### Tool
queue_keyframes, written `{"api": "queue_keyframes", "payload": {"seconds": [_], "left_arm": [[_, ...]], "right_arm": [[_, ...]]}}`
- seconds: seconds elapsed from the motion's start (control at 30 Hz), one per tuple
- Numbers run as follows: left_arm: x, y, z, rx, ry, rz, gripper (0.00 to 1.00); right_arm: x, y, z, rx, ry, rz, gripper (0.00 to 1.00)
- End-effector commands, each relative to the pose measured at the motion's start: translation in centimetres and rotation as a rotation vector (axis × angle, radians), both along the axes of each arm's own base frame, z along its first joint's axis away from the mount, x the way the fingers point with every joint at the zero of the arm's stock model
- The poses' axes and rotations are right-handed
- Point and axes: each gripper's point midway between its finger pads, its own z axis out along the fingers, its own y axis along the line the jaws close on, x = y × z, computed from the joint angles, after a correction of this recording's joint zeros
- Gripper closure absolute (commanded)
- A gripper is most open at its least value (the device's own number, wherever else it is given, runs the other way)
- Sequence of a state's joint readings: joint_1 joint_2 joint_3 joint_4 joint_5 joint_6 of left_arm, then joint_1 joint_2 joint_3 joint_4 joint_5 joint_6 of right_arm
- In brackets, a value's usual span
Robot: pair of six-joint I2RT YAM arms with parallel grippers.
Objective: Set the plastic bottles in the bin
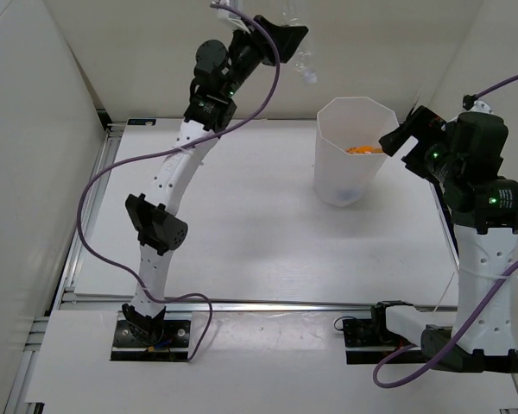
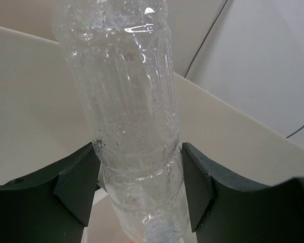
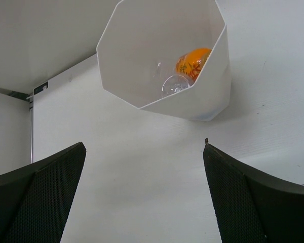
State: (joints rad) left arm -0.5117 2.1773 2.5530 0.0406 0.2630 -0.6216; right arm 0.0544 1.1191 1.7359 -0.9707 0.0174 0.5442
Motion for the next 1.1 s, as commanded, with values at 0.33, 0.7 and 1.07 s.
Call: {"api": "queue_keyframes", "payload": {"seconds": [0.33, 0.7, 1.07], "left_arm": [[0.4, -10.7, -7.1, -0.147, 0.103, -0.070, 0.44], [-2.1, -13.7, -11.0, 0.055, 0.119, -0.124, 0.01], [-6.7, 3.6, -18.3, 0.413, 0.270, 0.299, 0.01]], "right_arm": [[-2.8, -1.7, 3.0, -0.049, -0.124, -0.066, 0.00], [-2.9, -1.9, 2.8, -0.064, -0.091, -0.070, 0.00], [-0.4, -1.6, -1.5, -0.121, 0.157, -0.017, 0.00]]}}
